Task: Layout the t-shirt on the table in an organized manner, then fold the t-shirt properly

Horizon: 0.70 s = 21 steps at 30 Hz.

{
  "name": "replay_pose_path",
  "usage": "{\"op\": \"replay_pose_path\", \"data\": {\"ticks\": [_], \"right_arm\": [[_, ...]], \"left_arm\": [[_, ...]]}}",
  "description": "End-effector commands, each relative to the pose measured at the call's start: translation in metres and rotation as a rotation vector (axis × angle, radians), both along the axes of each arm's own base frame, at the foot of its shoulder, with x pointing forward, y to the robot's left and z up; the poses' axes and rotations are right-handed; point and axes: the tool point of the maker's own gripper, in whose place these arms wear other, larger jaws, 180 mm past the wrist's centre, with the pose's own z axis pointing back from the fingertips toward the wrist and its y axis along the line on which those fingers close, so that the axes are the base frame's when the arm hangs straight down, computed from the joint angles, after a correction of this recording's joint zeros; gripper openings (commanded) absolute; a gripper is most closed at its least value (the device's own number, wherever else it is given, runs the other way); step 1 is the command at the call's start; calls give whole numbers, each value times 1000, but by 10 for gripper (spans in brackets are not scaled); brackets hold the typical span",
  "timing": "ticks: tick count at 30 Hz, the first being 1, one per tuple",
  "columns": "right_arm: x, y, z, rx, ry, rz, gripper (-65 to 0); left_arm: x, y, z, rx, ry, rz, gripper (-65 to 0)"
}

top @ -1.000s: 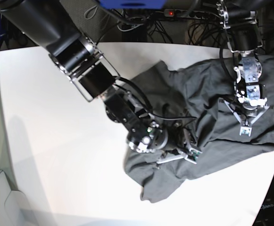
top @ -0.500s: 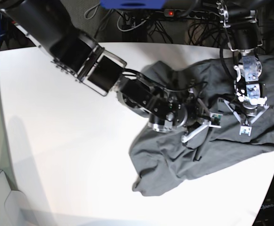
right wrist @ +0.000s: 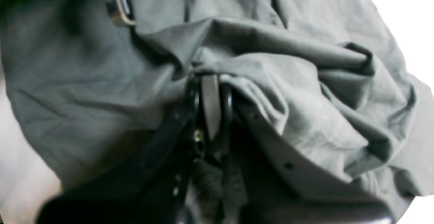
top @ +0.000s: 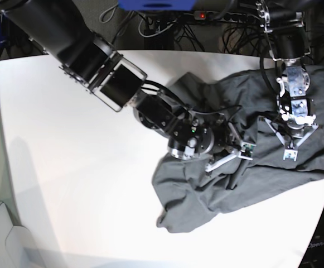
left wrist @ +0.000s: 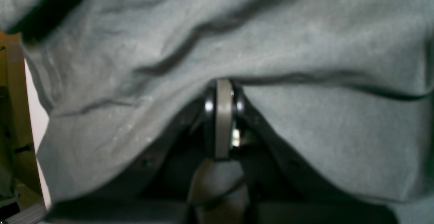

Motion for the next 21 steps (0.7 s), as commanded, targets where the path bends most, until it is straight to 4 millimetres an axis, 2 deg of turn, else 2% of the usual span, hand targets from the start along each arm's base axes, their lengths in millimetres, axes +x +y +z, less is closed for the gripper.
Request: {"op": "replay_pose_path", "data": {"ticks": [1, 4, 9, 15, 18, 21], "right_arm": [[11, 13, 27, 68, -39, 0, -650], [21, 7, 37, 115, -26, -50, -650], [25, 7, 57, 182, -44, -79, -650], [26, 6, 58, 177, -48, -82, -650], [23, 6, 54, 175, -36, -83, -595], [17, 8, 53, 187, -29, -80, -477]], "left_arm": [[-27, -14, -25, -54, 129, -9, -645], [-27, -14, -25, -54, 129, -9, -645], [-27, -14, -25, -54, 129, -9, -645], [-27, -14, -25, -54, 127, -10, -645], [-27, -13, -24, -52, 127, -10, -645], [-27, -13, -24, -52, 127, -10, -645]]}}
